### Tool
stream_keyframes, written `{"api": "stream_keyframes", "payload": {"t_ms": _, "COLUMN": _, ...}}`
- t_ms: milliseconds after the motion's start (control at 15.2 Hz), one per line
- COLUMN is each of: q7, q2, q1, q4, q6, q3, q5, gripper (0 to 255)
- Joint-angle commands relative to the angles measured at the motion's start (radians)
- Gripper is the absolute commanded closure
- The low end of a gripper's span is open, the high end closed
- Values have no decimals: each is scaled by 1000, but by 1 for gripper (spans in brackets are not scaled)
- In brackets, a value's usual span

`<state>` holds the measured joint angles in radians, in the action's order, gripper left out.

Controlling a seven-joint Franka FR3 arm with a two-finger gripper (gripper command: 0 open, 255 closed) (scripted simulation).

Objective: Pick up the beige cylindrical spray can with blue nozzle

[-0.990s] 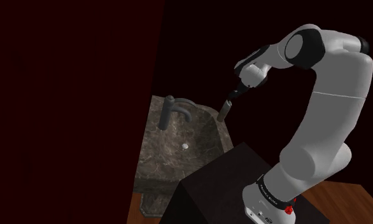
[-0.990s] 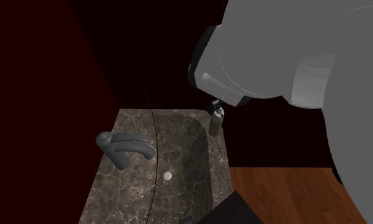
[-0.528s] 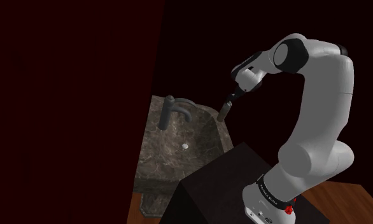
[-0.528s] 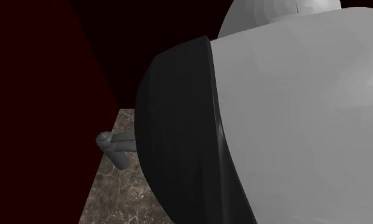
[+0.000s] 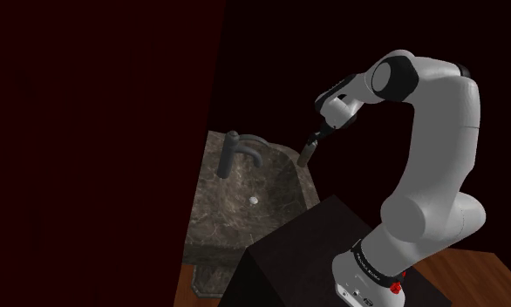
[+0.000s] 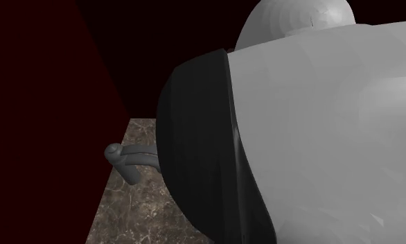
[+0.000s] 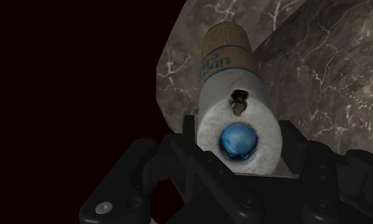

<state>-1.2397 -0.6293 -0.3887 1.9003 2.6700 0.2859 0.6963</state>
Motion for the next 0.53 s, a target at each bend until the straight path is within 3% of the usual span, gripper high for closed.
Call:
{"api": "stream_keyframes", "payload": {"t_ms": 0, "q7": 0, "q2": -1, "q1": 0, "q4": 0, "q6": 0, "q3": 0, "q5": 0, "gripper": 255}}
{"api": "stream_keyframes", "payload": {"t_ms": 462, "q7": 14, "q2": 18, "q1": 9, "q4": 3, "q6": -16, "q3": 13, "q5": -15, "gripper": 255}}
